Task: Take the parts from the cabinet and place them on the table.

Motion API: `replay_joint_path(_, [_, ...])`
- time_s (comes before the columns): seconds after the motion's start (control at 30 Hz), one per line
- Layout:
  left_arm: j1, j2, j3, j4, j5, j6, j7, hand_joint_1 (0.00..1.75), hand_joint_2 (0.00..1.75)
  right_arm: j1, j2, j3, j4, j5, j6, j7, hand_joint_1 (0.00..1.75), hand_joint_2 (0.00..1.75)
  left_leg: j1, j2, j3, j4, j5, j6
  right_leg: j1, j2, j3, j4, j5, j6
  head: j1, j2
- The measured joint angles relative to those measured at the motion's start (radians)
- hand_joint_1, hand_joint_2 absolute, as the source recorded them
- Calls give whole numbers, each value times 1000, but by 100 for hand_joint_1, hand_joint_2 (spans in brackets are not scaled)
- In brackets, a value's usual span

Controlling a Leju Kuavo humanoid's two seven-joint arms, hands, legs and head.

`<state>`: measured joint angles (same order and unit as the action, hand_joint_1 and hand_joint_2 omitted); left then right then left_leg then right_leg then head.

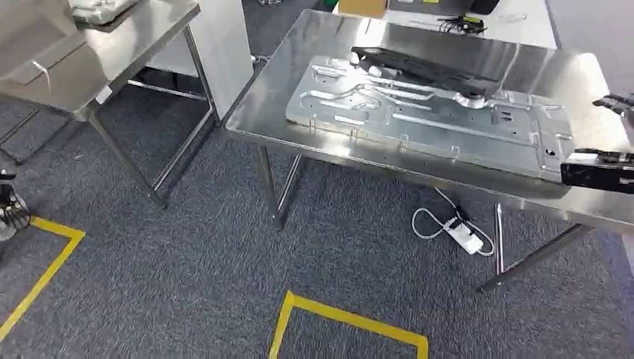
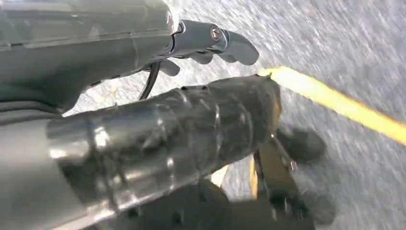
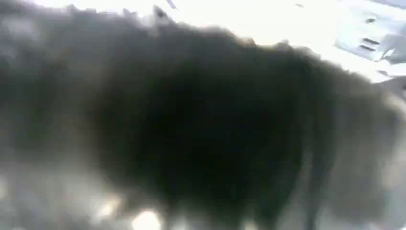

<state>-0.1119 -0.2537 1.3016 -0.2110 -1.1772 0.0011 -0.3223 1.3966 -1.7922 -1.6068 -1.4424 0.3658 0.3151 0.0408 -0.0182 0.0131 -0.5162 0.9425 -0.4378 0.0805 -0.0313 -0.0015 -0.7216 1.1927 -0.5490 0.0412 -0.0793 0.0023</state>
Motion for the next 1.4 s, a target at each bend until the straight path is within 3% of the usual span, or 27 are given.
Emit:
replay_joint_path(0.03, [1,0,0,0,0,0,0,0,0,1,0,0,1,-5,3,0,0,0,0,1,-17,4,10,0,-1,0,-11,68,-33,5,0,0])
replay_joint_path(0.07, [0,0,0,0,0,0,0,0,0,1,0,0,3,-6,5,0,0,0,1,1,-39,13,19,-2,-4,0,-14,121,-37,11,0,0])
replay_joint_path(0.1, [0,-1,0,0,0,0,0,0,0,0,0,0,5,-7,5,0,0,0,4,1,-61,23,27,-6,-9,0,2,127,-5,18,0,0])
replay_joint_path(0.17, [0,-3,0,0,0,0,3,0,0,-1,-1,0,7,-12,5,0,0,0,15,5,-100,52,35,-18,-20,-1,84,35,73,35,0,0])
replay_joint_path(0.2, [0,-3,0,0,0,0,3,0,0,-1,-1,0,8,-15,5,1,0,0,18,6,-120,74,34,-24,-29,-9,146,-52,89,48,0,0])
replay_joint_path(0.23, [-1,4,0,-2,0,0,3,0,0,-2,3,2,13,-18,6,2,0,0,13,13,-135,92,34,-30,-26,-37,179,-113,39,68,3,0])
replay_joint_path(0.27, [0,-3,0,0,0,0,3,0,0,-9,-6,3,14,-21,8,4,0,0,10,12,-147,109,33,-35,-14,-43,192,-140,21,43,-4,0])
replay_joint_path(0.4, [5,-2,0,0,-3,-1,6,0,0,-1,-25,4,21,-26,1,15,0,0,11,15,-167,126,38,-57,-17,-32,152,-124,39,-6,-5,0])
replay_joint_path(0.43, [5,-2,0,0,-4,-1,6,0,0,1,-32,4,23,-22,-4,19,0,0,14,7,-183,155,-17,-65,-14,-27,140,-124,50,-19,-7,0])
replay_joint_path(0.5, [5,-2,0,0,-3,-1,6,0,0,2,-39,4,27,-20,-12,21,0,0,16,-2,-211,278,-134,-72,-11,-19,115,-123,70,-28,-7,0])
replay_joint_path(0.57, [4,-2,0,0,-4,-1,7,0,0,2,-44,4,28,-19,-14,21,0,0,15,-3,-230,403,-190,-69,-4,-12,88,-123,92,-30,-6,0])
replay_joint_path(0.63, [1,-2,0,0,-4,-1,7,0,0,5,-45,4,29,-19,-15,21,0,0,10,-4,-189,403,-142,-53,8,-7,59,-123,116,-33,-7,0])
replay_joint_path(0.7, [0,-2,0,0,-4,-1,7,0,0,5,-45,3,31,-20,-16,21,0,0,0,-5,-77,264,-80,-17,22,-1,35,-123,137,-35,-6,0])
replay_joint_path(0.77, [-1,9,0,-3,-4,0,7,0,0,3,-43,2,32,-19,-19,21,0,0,-16,-6,45,84,-133,32,25,-2,30,-128,157,-32,-3,0])
replay_joint_path(0.8, [-2,2,0,-3,-4,-1,6,0,0,5,-44,2,34,-18,-24,20,0,0,-19,-6,48,70,-126,17,12,-6,35,-138,166,-27,-5,0])
replay_joint_path(0.9, [-3,1,0,-3,-4,0,9,0,0,8,-45,2,36,-16,-29,14,0,0,-27,-7,35,32,-78,25,8,-8,41,-174,211,-3,-10,0])
replay_joint_path(0.93, [-3,-5,0,-2,-5,0,9,0,0,9,-45,2,38,-13,-31,14,0,0,-18,1,34,9,-48,16,7,-3,29,-167,188,-4,-10,0])
replay_joint_path(0.97, [-5,-5,0,-2,-5,1,9,0,0,6,-45,2,39,-13,-32,13,0,0,-14,0,25,-2,-28,22,9,1,18,-140,125,-4,-7,0])
replay_joint_path(1.03, [-3,-5,0,-2,-5,2,10,0,0,6,-45,2,40,-12,-33,13,0,0,-11,3,-11,1,-1,17,7,1,0,-16,-6,4,-7,0])
replay_joint_path(1.07, [-2,-5,0,-2,-5,2,10,0,0,9,-44,2,41,-11,-33,13,0,0,-11,4,-32,5,11,16,5,1,-7,55,-41,8,-7,0])
replay_joint_path(1.1, [-1,-5,0,-2,-5,4,10,0,0,11,-44,2,42,-11,-33,13,0,0,-10,6,-54,12,23,14,3,1,-8,108,-37,11,-7,0])
replay_joint_path(1.13, [-2,-5,0,-2,-6,4,10,0,0,11,-44,2,42,-11,-34,13,0,0,-9,8,-80,21,35,11,1,1,3,133,-1,16,-7,0])
replay_joint_path(1.2, [-2,-6,0,-2,-6,4,10,0,0,11,-44,2,43,-11,-35,12,0,0,-2,9,-131,47,54,3,-4,1,82,71,81,27,-8,0])
replay_joint_path(1.23, [-3,-7,0,-2,-6,4,10,0,0,11,-44,2,43,-13,-35,12,0,0,-2,9,-152,66,60,-4,-9,1,149,-7,75,33,-7,0])
replay_joint_path(1.27, [-4,-6,0,-2,-6,5,10,0,0,11,-41,2,44,-13,-35,12,0,0,-7,7,-168,83,63,-9,-12,2,228,-101,20,37,-6,0])
replay_joint_path(1.3, [-2,-7,0,-2,-6,6,10,0,0,13,-45,0,44,-13,-37,12,0,0,-8,3,-176,97,66,-13,-3,5,268,-180,-25,23,-9,0])
replay_joint_path(1.4, [-2,-7,0,-2,-6,9,12,0,0,23,-42,1,44,-16,-40,10,0,0,-9,-2,-190,92,103,-25,-4,-6,232,-163,-5,-12,-8,0])
